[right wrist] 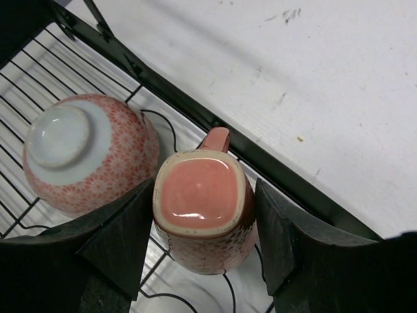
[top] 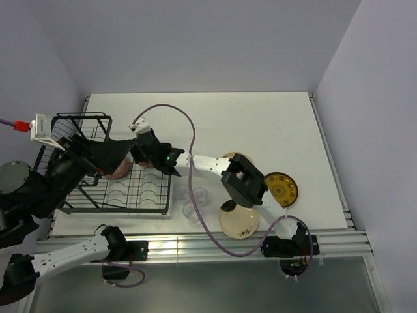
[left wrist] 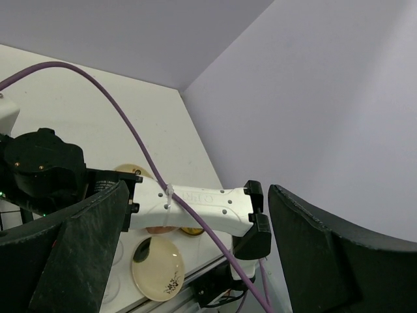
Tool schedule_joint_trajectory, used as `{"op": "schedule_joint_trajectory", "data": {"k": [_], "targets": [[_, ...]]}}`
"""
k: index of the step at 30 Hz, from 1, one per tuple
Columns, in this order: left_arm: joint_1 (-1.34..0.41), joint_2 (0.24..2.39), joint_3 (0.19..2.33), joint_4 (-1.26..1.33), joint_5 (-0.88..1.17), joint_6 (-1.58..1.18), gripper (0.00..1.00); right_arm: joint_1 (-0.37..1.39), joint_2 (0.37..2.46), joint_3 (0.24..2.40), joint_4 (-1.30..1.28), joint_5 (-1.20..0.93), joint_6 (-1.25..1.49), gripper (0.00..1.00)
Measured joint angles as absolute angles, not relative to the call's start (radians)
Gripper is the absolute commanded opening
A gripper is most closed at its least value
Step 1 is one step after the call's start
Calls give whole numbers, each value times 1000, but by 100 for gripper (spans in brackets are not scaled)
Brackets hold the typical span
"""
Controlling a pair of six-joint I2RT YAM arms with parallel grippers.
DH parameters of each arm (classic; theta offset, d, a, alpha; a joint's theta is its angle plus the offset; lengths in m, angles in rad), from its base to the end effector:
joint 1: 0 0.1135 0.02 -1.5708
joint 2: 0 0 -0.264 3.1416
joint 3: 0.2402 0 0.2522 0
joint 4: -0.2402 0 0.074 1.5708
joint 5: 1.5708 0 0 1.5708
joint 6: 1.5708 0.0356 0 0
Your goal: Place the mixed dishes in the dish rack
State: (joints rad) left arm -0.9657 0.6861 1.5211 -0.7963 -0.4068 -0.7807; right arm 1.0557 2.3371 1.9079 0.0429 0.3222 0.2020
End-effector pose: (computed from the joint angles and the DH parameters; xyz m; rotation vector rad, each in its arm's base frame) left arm 0.0356 -0.0268 0.5067 -0.1938 1.6248 -1.0626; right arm 0.2811 0.4736 0.2157 -0.6164 1.8730 0.5181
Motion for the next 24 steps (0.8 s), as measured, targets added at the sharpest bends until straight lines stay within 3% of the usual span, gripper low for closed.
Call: {"op": "schedule_joint_trajectory", "data": {"k": [2, 9, 11, 12, 14, 15, 17, 19, 24], "targets": [[-966, 677, 1511, -793, -407, -783, 94, 1063, 2346, 1913, 55, 324, 200, 0], [-966, 669, 1502, -791, -407, -793, 94, 1074, 2377, 1931, 61, 324, 226, 16], [-966, 669, 1502, -791, -407, -796, 95, 1079, 2378, 1931, 60, 324, 232, 31], [-966, 669, 1502, -791, -407, -797, 96, 1082, 2378, 1931, 60, 324, 235, 47], [-966, 669, 1502, -791, -407, -798, 96, 1084, 2378, 1930, 60, 326, 242, 60], [-966, 669, 1502, -791, -407, -798, 96, 1084, 2378, 1927, 62, 326, 246, 74], [-966, 669, 1502, -790, -406, -797, 96, 1085, 2374, 1911, 73, 325, 258, 82], [-966, 669, 1502, -789, -405, -797, 96, 1085, 2360, 1864, 85, 321, 276, 99], [-965, 672, 1502, -770, -393, -792, 97, 1089, 2285, 1715, 93, 298, 299, 100]]}}
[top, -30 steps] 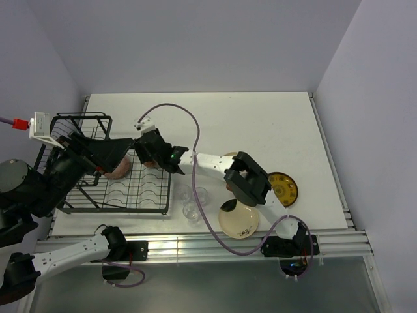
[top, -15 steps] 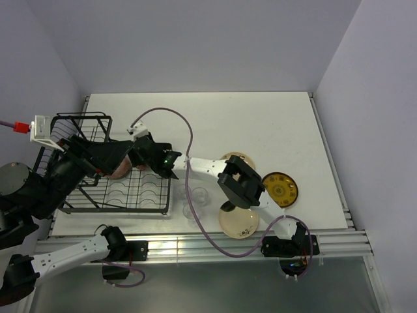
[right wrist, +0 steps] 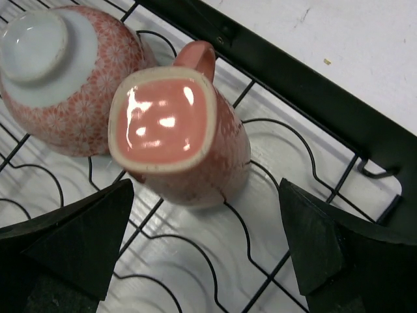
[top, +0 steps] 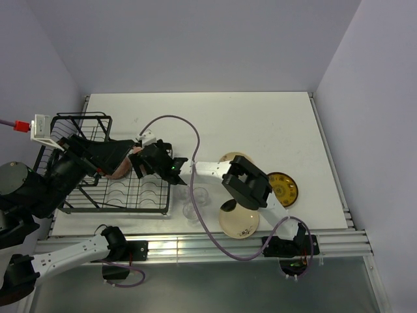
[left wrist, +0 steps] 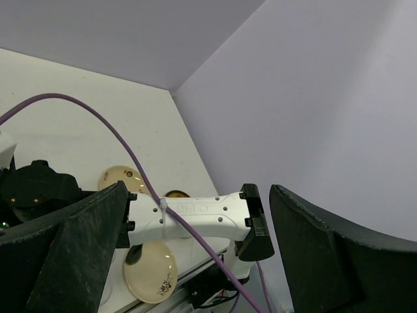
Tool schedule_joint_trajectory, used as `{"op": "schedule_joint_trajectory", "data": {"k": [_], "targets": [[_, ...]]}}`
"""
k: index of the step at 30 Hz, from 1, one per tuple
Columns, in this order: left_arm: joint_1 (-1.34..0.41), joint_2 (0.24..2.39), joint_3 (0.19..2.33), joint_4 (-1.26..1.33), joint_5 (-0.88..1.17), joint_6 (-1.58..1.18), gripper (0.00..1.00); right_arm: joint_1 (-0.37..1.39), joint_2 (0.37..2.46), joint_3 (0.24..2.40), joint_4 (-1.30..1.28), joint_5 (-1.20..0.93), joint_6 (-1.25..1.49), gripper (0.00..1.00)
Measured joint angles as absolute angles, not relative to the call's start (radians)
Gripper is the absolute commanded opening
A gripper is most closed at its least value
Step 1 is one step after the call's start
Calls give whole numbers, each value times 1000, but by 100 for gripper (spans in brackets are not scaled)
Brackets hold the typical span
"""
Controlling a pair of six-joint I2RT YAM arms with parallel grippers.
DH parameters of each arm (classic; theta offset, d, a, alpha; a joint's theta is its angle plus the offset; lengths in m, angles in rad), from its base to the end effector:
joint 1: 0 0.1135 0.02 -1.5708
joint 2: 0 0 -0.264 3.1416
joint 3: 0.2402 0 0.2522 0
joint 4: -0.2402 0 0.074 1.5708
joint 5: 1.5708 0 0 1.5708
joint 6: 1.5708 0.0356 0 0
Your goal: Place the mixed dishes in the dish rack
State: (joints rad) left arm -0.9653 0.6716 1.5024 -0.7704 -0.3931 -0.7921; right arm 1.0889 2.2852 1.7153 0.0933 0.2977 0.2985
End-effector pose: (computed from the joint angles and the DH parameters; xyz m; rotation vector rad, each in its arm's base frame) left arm 0.0345 -0.0259 0.5056 -0.1969 1.6084 -1.0952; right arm 0.2538 0.4627 0.1817 -0.6205 1.9772 0.5658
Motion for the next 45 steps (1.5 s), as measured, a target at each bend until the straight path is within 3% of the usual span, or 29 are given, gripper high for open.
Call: {"op": "schedule_joint_trajectory", "data": {"k": [8, 10, 12, 14, 15, 16, 26, 45], "targets": [[-966, 678, 1491, -749, -382, -786, 96, 1091, 2170, 1618, 103, 264, 298, 100], [-966, 678, 1485, -744, -382, -786, 96, 1091, 2144, 1615, 99, 258, 297, 92], [-966, 678, 1481, -742, -382, -786, 96, 1090, 2128, 1616, 97, 252, 293, 68], [-966, 678, 1481, -742, -382, -786, 97, 1090, 2127, 1617, 91, 245, 292, 38], [-966, 678, 1481, -741, -382, -786, 97, 1089, 2129, 1617, 81, 241, 291, 10], [-966, 678, 1481, -741, -382, -786, 97, 1087, 2133, 1617, 72, 240, 290, 0], [-966, 686, 1489, -742, -390, -782, 96, 1077, 2217, 1685, -23, 258, 297, 0], [-966, 697, 1497, -747, -398, -782, 97, 1049, 2474, 2084, -113, 116, 287, 0]]}}
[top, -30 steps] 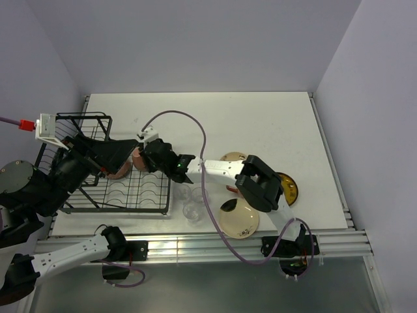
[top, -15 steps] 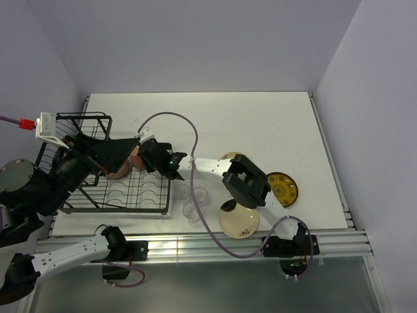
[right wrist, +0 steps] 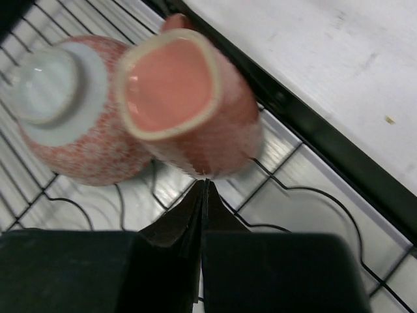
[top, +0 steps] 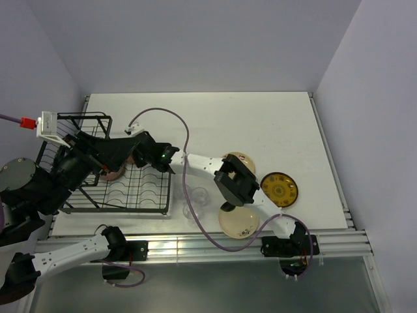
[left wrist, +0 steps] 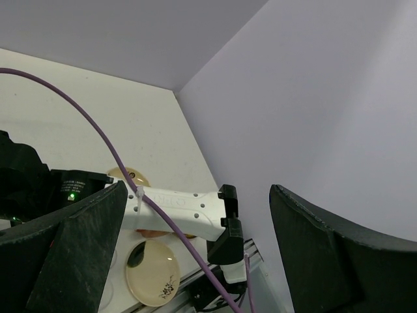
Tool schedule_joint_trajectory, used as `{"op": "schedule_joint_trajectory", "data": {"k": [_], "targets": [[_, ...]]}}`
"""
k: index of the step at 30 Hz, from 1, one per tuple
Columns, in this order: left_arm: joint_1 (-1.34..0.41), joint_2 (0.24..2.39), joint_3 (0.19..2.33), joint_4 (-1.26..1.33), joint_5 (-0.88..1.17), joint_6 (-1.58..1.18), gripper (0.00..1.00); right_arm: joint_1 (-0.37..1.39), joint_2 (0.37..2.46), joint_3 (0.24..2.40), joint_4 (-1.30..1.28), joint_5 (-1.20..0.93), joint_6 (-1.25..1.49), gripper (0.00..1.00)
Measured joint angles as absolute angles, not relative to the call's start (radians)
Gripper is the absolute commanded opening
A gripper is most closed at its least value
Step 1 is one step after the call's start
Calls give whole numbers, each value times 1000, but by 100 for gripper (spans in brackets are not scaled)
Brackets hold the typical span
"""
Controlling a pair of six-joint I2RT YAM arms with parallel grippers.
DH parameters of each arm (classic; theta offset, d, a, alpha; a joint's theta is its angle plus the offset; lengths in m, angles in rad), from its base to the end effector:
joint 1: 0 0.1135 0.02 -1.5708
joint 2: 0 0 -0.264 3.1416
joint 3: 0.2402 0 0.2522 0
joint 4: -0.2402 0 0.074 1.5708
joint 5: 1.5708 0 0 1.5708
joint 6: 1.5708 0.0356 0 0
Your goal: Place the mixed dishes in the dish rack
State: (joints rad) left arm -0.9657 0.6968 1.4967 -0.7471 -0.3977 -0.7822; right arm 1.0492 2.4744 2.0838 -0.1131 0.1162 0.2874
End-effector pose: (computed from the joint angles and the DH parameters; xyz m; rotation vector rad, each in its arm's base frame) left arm 0.0408 -0.0348 0.5061 -0.1906 1.6139 -1.0796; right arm 0.2888 0.4943 0.1863 -0.7290 2.0188 0.6872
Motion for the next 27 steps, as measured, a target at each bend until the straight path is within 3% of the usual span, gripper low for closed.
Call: {"op": "schedule_joint_trajectory", "data": {"k": [9, 16, 21, 24, 25, 27], "targets": [[-966, 752, 1543, -776, -393, -787, 95, 1057, 2526, 2187, -136, 67, 348, 0], [-966, 809, 1583, -783, -377, -790, 92, 1009, 2262, 1722, -88, 83, 389, 0], [-965, 885, 1622, -750, -342, -788, 92, 897, 1887, 1400, -111, 117, 448, 6], [-965, 931, 1619, -737, -311, -787, 91, 796, 1642, 1332, -169, 163, 461, 23], [-966, 949, 1610, -730, -297, -788, 91, 764, 1575, 1325, -197, 181, 462, 36], [-966, 987, 1576, -713, -259, -795, 90, 696, 1423, 1321, -273, 227, 471, 50]]}}
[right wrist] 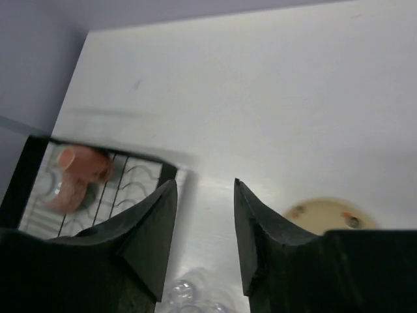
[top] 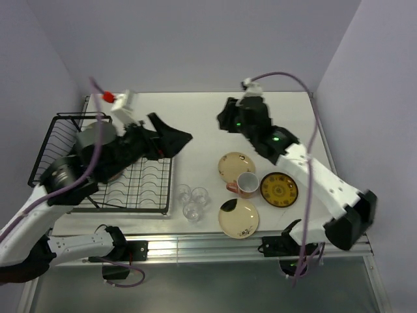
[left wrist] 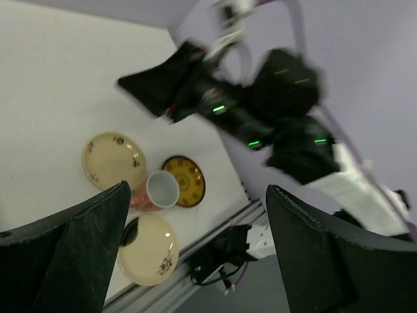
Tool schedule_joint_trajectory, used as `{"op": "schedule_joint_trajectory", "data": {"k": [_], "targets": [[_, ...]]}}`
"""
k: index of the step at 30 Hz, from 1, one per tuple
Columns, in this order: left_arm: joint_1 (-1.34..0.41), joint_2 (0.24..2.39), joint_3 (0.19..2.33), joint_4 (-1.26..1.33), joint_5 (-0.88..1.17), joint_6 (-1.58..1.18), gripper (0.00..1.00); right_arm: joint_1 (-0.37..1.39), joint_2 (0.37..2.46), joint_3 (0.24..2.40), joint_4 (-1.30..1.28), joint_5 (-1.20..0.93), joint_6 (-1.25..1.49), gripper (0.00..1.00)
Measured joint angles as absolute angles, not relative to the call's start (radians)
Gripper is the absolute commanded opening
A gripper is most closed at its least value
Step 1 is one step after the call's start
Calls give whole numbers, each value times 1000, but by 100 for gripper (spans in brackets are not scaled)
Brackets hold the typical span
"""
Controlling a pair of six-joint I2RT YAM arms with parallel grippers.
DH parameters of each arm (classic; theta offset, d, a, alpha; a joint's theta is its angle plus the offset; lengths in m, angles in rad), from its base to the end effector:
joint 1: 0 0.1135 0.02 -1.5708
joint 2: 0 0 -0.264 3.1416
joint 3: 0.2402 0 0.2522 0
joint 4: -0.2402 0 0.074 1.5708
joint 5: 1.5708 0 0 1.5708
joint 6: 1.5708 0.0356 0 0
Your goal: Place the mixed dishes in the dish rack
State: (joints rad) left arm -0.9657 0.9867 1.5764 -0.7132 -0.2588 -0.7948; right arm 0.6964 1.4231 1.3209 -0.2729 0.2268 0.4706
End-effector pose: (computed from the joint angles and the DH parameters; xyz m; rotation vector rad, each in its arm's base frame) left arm 0.0941 -0.1200 0.5065 -0.0526 1.8140 -1.0785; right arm 0.2599 0.2069 0.3695 -0.0701 1.9751 0.5520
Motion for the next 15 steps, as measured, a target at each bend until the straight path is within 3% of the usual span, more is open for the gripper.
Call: {"op": "schedule_joint_trajectory", "data": {"k": [1, 4, 8, 15], "targets": [[-966, 1005, 1557, -704, -239, -799, 90, 661, 1362, 1320, -311, 233, 476, 67], [-966, 1090, 1488, -688, -169, -808, 89, 529, 1164, 1293, -439, 255, 502, 79], [-966, 1274, 1452, -689, -83, -805, 89, 381, 972, 1242, -609, 272, 524, 80], [-978, 1494, 1470, -668, 4, -755, 89, 312, 799, 1187, -834, 258, 535, 83]]}}
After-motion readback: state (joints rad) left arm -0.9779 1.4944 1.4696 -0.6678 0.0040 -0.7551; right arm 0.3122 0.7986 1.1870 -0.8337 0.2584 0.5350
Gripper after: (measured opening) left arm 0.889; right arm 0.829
